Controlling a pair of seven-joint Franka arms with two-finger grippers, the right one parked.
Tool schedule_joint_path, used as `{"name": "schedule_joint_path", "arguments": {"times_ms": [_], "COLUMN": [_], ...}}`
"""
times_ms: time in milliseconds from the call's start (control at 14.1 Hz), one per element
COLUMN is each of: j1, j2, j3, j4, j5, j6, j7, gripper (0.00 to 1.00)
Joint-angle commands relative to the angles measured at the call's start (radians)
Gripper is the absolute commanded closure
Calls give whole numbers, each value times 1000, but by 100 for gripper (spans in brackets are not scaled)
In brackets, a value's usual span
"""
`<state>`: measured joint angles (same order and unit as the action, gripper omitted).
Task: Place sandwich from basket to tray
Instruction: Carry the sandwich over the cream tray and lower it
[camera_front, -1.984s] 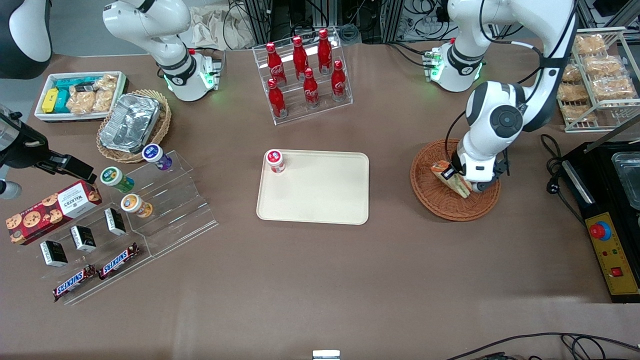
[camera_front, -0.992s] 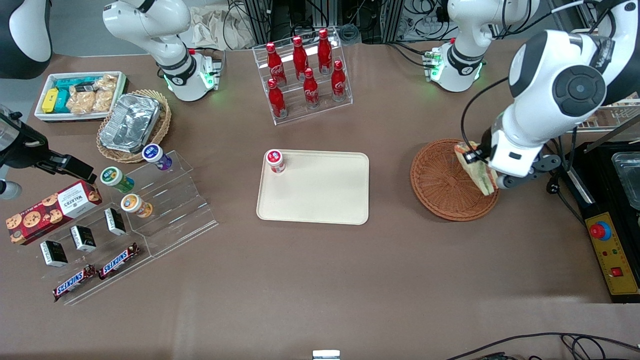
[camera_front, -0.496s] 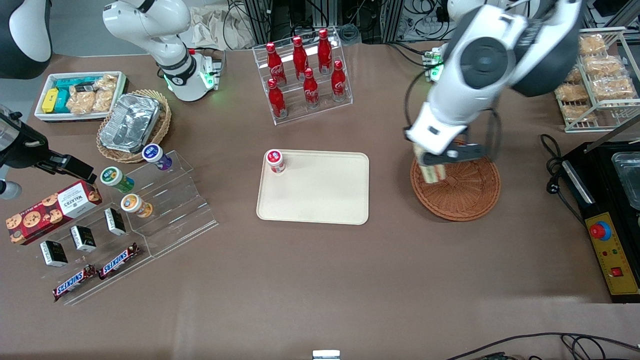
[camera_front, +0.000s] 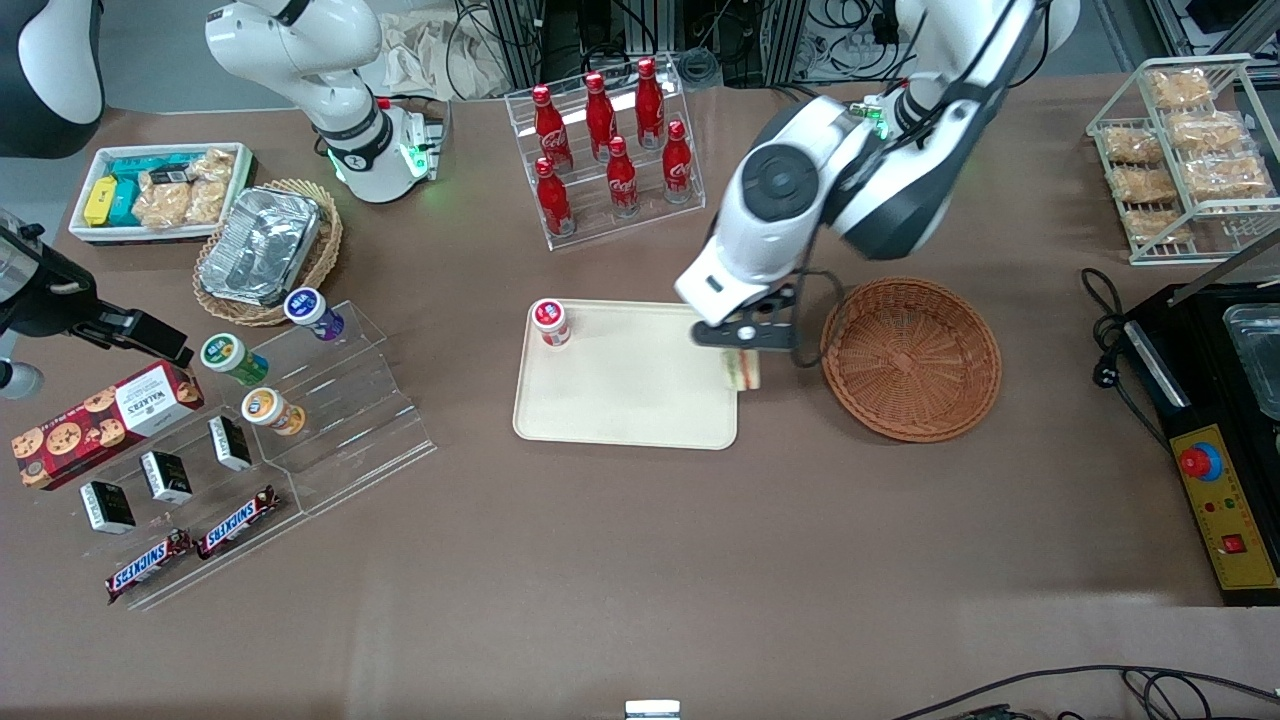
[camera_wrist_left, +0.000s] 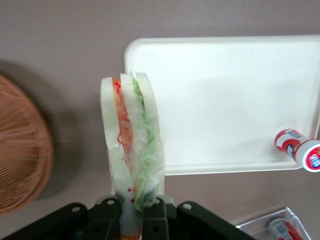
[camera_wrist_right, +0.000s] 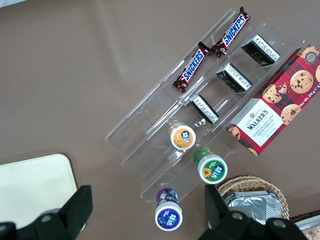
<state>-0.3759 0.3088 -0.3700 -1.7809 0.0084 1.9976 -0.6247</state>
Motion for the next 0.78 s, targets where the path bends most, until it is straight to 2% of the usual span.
{"name": "schedule_joint_path", "arguments": {"times_ms": [0, 283, 354, 425, 496, 567, 709], "j1": [-50, -52, -51, -51, -51, -49, -44], "j2": [4, 98, 113, 118, 124, 127, 125], "j3": [13, 14, 16, 16, 16, 16, 16], "j4": [-118, -150, -150, -150, -149, -149, -147], "j5": [60, 155, 168, 168, 167, 165, 162], "j6": [142, 274, 283, 287, 287, 288, 287], "j7": [19, 16, 5, 2, 0, -7, -61], "gripper": [100, 100, 93, 80, 55, 1, 0]}}
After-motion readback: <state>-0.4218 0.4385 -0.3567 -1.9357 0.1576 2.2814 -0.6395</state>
